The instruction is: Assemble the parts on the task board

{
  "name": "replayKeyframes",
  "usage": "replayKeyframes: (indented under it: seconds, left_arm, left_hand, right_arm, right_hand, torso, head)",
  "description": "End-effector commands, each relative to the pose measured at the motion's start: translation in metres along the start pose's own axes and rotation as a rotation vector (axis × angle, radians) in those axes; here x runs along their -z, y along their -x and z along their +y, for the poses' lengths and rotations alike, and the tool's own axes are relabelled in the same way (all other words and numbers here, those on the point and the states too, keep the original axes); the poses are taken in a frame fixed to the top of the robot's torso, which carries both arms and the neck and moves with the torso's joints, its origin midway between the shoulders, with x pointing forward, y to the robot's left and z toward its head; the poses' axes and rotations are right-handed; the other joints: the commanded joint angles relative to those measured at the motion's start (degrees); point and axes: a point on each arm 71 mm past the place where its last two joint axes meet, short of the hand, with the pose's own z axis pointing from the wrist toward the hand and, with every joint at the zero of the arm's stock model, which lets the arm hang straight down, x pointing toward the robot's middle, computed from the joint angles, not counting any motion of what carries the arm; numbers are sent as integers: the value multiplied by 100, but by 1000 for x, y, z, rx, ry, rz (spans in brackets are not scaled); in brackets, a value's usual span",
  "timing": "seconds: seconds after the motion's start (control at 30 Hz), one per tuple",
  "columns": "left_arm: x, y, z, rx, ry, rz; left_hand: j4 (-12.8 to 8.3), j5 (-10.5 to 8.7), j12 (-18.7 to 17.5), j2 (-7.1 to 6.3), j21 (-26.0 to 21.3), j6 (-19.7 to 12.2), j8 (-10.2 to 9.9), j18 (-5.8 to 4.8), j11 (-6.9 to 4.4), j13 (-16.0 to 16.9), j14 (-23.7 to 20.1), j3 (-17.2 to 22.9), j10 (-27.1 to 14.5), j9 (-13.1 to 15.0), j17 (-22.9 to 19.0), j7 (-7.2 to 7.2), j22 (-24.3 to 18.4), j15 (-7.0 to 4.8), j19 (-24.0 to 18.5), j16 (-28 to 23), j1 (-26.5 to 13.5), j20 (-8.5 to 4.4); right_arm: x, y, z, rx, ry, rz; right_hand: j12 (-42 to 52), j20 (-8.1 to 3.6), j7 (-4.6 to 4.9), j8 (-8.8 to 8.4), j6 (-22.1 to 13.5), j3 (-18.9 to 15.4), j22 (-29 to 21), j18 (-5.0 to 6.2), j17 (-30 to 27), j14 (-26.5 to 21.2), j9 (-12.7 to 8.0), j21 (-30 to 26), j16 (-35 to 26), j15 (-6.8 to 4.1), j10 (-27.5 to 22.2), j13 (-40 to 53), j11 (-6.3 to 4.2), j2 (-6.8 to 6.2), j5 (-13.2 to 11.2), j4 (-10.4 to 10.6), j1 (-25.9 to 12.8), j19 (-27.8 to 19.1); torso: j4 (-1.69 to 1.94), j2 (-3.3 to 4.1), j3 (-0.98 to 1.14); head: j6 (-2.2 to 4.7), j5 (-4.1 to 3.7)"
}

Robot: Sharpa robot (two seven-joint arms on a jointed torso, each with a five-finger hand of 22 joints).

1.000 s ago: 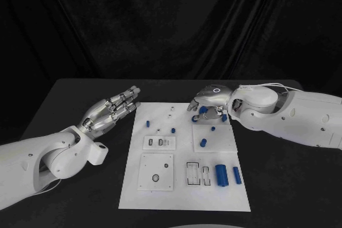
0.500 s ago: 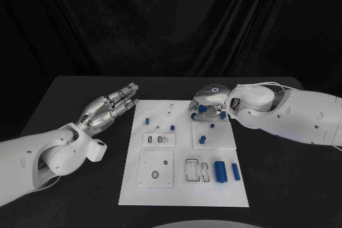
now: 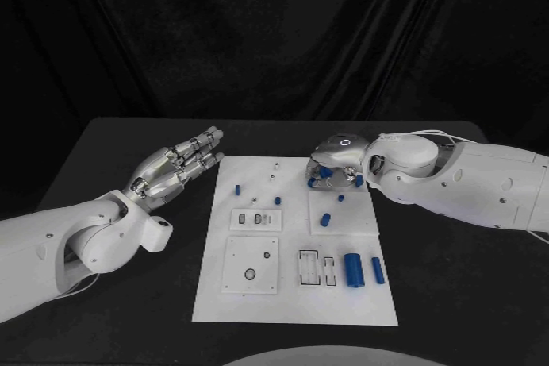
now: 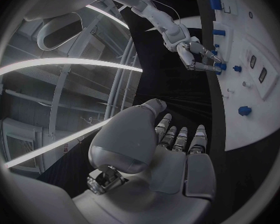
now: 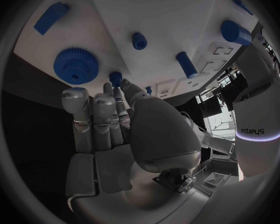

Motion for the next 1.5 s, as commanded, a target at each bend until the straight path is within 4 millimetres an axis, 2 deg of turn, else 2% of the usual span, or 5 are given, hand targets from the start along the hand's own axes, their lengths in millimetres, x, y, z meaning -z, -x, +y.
replayKeyframes:
  seconds: [0.03, 0.5, 0.77, 1.23, 1.5]
  left_arm:
    - [0, -1, -16, 13, -211, 17]
    - [-2, 0, -13, 21, -190, 28]
    - [-3, 0, -12, 24, -183, 32]
    - [-4, 0, -11, 31, -175, 42]
    - [-4, 0, -11, 31, -174, 41]
  left_hand:
    - [-2, 20, -4, -13, -11, 28, 22, 93, 51, -6, -2, 46, 0, 11, -8, 27, -2, 44, 4, -21, 20, 2]
    - [-16, 25, 12, -25, -7, 406, 111, 100, 159, 9, -2, 135, 52, 60, -8, 123, 3, 121, 12, -21, 27, 48]
    - [-31, 30, 18, -28, -4, 515, 142, 101, 192, 16, -2, 176, 76, 72, -8, 151, 5, 142, 17, -21, 33, 63]
    - [-46, 31, 24, -34, 6, 593, 170, 103, 226, 22, -2, 227, 101, 80, -8, 180, 13, 183, 32, -21, 35, 90]
    - [-52, 32, 26, -38, 10, 619, 180, 104, 237, 24, -2, 249, 112, 83, -8, 188, 16, 199, 40, -21, 34, 107]
  right_arm:
    - [0, -1, 1, 7, 23, -21]
    - [-1, -7, 1, 3, 31, -13]
    - [-2, -15, -1, -6, 21, 25]
    - [-3, -23, 0, -13, 21, 38]
    - [-2, -20, 1, -14, 29, -13]
  right_hand:
    - [20, -21, -14, 19, 71, 119, 49, -20, -4, -10, 19, 47, -6, -43, 138, -4, -35, -24, 11, -14, 83, -24]
    - [-130, -75, -5, -31, 195, 539, 138, -23, -147, -62, 69, 58, -116, -94, 319, -25, -61, -180, 137, -76, 273, -75]
    - [-261, -51, 24, -151, 62, 661, 140, -26, -251, -112, 42, 21, -202, -48, 236, -30, -17, -294, 120, -8, 190, -130]
    - [-276, -26, 38, -167, 63, 726, 108, -16, -364, -159, 45, -25, -287, -22, 224, -26, 1, -327, 115, -1, 193, -174]
    - [-195, -46, -8, 17, 461, 888, 236, -18, -302, -124, 186, 42, -238, -70, 510, 0, -71, -320, 142, -44, 284, -145]
  torso:
    - [0, -13, -4]
    - [-15, -51, -15]
    - [-15, -59, -21]
    - [-14, -75, -26]
    - [-17, -81, -26]
  head:
    - [-20, 4]
    - [-78, -1]
    - [-107, 10]
    - [-143, 7]
    - [-143, 37]
